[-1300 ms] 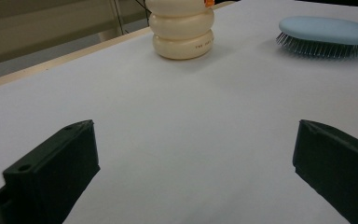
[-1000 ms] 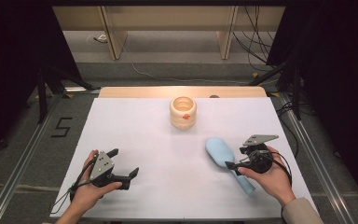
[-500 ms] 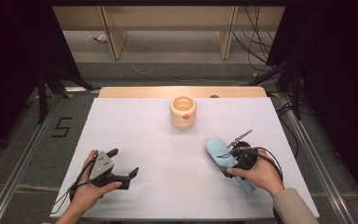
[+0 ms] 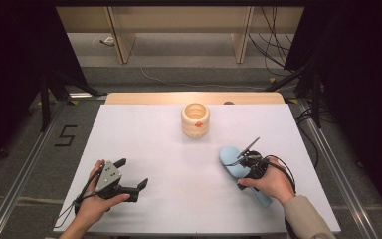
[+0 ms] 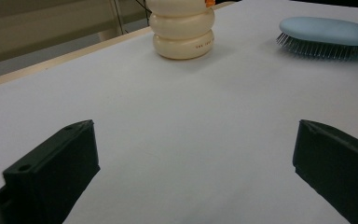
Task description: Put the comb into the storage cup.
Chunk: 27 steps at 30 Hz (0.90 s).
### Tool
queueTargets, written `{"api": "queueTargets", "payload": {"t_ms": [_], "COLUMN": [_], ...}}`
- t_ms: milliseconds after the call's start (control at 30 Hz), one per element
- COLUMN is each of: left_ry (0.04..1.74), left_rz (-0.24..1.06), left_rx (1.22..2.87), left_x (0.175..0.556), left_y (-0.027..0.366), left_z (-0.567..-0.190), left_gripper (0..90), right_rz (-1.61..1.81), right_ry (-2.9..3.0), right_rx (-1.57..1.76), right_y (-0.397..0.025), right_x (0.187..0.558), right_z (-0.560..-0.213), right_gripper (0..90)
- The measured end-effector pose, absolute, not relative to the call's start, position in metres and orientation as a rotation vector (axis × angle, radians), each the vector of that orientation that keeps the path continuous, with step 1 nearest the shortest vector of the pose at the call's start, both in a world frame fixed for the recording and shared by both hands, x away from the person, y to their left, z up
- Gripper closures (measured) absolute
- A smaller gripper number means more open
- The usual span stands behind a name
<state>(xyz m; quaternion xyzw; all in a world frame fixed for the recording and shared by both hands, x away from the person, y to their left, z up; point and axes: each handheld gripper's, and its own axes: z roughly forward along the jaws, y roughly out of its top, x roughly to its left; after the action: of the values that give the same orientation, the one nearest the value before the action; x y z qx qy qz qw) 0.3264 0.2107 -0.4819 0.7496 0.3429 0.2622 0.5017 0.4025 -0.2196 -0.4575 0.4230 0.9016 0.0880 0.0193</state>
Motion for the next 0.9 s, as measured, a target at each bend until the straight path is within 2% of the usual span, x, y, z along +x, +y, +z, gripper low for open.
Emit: {"api": "queueTargets", "payload": {"t_ms": [133,400,767,900], "left_ry": [0.829,0.828,0.825,0.825], "left_rz": [0.633,0.633,0.631,0.631], "left_rx": [1.811,1.810,1.809,1.809], "left_x": [0.3265,0.3264,0.3263,0.3263], "left_y": [0.2109,0.2111,0.2111,0.2110], "left_z": [-0.4820,-0.4819,-0.4819,-0.4820], "left_gripper": [0.0,0.0,0.0,0.0], "right_rz": [0.242,0.169,0.133,0.136], "right_ry": [2.783,2.750,2.735,2.734], "right_rx": [1.325,1.346,1.420,1.432], "right_y": [-0.2168,-0.2113,-0.2103,-0.2111], "right_x": [0.4023,0.4006,0.3997,0.4001], "right_z": [-0.4572,-0.4561,-0.4541,-0.4542], "right_gripper": [37.4,48.6,68.0,69.7]}}
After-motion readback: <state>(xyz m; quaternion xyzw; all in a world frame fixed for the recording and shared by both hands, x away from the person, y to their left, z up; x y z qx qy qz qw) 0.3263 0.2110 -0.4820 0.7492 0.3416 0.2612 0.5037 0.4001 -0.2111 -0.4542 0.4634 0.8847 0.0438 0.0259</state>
